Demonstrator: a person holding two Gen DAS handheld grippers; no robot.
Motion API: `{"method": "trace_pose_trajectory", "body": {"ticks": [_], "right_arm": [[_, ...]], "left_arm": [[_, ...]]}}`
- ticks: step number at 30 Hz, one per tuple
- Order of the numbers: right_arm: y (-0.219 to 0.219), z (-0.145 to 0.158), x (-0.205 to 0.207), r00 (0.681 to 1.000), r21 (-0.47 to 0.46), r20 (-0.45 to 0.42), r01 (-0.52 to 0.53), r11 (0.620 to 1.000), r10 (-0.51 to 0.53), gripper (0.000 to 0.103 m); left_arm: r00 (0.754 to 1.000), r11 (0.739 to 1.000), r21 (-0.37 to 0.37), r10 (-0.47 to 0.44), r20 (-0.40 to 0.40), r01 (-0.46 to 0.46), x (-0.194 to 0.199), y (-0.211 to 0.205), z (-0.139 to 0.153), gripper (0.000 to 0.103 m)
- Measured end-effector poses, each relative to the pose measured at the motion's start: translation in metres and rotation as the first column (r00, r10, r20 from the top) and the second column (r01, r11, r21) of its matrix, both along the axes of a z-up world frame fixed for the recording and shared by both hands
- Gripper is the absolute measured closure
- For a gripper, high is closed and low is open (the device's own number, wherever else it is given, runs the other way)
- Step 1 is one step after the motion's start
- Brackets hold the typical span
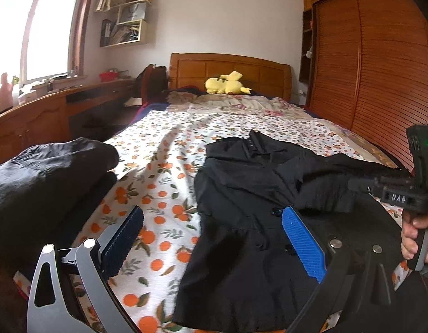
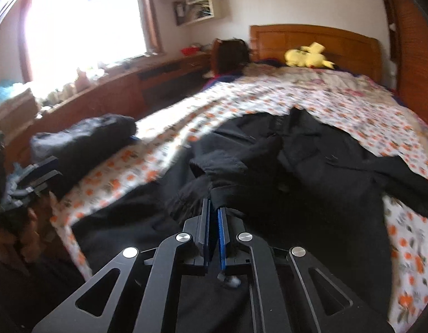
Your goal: Fold large clothes
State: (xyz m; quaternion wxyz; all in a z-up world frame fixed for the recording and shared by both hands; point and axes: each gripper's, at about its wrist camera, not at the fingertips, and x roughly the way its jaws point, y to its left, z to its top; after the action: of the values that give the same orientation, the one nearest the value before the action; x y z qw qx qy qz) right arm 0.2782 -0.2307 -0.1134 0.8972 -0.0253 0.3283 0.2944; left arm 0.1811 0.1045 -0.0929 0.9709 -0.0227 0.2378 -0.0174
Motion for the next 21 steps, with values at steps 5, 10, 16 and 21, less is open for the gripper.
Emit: {"method": "trace_pose_trajectory", "body": {"ticks": [5, 10, 16, 21], "right_arm": [[-0.016, -0.011, -0.001, 0.999, -0.047, 0.001, 0.044, 0.998, -0.044, 0.094], [-0.029, -0.015, -0.01, 0.997, -0.086, 0.025, 0.08, 0.993, -0.079, 0.058], [-0.04, -0.006, -0.027, 0.989, -0.133, 0.103, 0.116, 0.984, -0.102, 0.052], [-0.033, -0.002, -0.029, 0.992, -0.152, 0.109, 0.076, 0.985, -0.06, 0.051]], "left_arm": [[0.999, 0.999, -0.005, -0.043, 0.001, 0.043, 0.009, -0.023, 0.001, 0.002], [0.997, 0.997, -0.015, -0.082, 0.015, 0.082, 0.015, -0.044, 0.005, 0.002], [0.993, 0.993, -0.014, -0.118, 0.013, 0.118, 0.024, -0.067, 0.003, 0.002], [0.99, 0.99, -0.021, -0.137, 0.01, 0.138, 0.029, -0.077, 0.0, 0.002]]}}
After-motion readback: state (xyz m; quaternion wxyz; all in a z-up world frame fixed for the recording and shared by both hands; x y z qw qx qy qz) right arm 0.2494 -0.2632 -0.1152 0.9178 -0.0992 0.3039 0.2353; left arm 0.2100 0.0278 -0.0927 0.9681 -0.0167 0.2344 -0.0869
